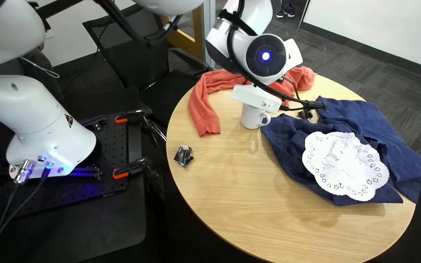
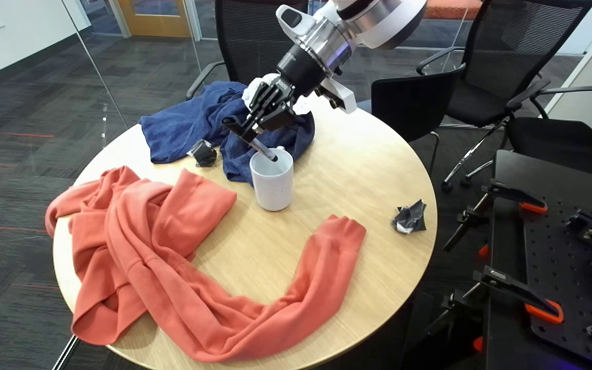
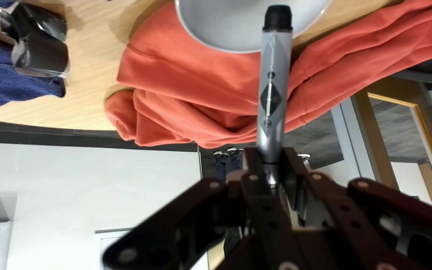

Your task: Put the marker in the mug

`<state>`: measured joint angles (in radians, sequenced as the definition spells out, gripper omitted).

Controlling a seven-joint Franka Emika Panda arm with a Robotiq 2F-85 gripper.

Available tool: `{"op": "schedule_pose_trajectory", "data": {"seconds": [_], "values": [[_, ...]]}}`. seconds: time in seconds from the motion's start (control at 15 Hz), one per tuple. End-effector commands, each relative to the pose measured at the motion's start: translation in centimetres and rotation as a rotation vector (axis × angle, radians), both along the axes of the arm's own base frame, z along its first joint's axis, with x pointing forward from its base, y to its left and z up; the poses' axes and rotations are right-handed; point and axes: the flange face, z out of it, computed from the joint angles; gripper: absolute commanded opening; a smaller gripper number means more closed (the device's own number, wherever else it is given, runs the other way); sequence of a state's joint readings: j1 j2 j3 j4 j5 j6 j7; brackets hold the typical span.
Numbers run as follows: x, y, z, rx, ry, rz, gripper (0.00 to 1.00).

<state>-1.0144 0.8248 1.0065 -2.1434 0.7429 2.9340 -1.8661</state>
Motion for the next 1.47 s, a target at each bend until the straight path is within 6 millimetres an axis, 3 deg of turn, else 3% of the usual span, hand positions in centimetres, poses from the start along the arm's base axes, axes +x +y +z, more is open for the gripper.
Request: {"op": "schedule_pose_trajectory", "data": {"seconds": [0.0,0.07,0.13,0.2,0.67,0.8,1.4], "values": [[0.8,-0.7,0.2,-0.018,-0.045,-0.008,0.05],[0.8,-0.8,0.1,-0.022,-0.046,-0.003,0.06],[0.9,-0.9,0.0,-0.025,-0.049,-0.001,0.44],[0.8,-0.9,-0.1,-0.029,-0.049,0.002,0.45],[0.4,-1.3,0.1,-0.042,-0.043,0.009,0.95],[-0.1,-1.1,0.7,-0.048,-0.043,0.025,1.0],[-2.2,1.3,4.0,-0.113,-0.038,0.073,1.0]]}}
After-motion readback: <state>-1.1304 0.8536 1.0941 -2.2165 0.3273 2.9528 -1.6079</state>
